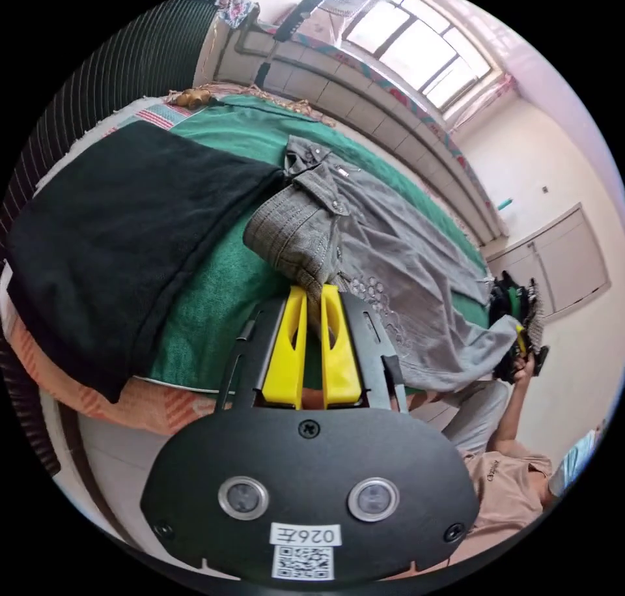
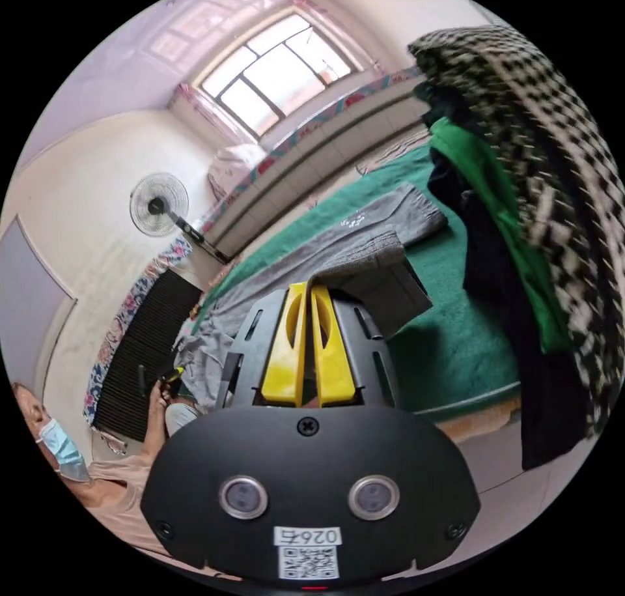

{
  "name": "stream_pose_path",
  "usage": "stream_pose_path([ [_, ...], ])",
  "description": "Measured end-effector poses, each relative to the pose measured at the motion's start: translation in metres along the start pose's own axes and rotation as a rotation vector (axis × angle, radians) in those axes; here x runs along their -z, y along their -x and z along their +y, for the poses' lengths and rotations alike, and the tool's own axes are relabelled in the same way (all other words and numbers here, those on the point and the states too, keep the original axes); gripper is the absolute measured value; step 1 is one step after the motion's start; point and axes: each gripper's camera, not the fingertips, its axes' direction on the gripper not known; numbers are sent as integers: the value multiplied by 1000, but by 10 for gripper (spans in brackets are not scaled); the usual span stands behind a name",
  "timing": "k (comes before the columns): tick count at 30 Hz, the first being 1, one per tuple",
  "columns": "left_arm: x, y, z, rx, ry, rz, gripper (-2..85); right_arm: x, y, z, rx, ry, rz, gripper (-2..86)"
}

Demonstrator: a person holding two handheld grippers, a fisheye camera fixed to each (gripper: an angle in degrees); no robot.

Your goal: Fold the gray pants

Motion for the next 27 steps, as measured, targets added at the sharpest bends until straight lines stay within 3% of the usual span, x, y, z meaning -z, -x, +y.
stream_pose_path([
  [5,-7,80,22,146,-210,565,9,82,-76,31,-174,-81,-105,-15],
  [7,-17,93,28,175,-255,644,4,94,-97,40,-209,-128,-246,-14],
  [11,-25,106,29,171,-302,684,-1,95,-109,43,-234,-189,-315,-14],
  [19,-17,91,-23,178,-356,700,-2,61,-47,-14,-80,-342,-90,-14],
  [27,-53,43,-140,219,-327,593,1,-119,-47,-192,65,-236,196,-14],
])
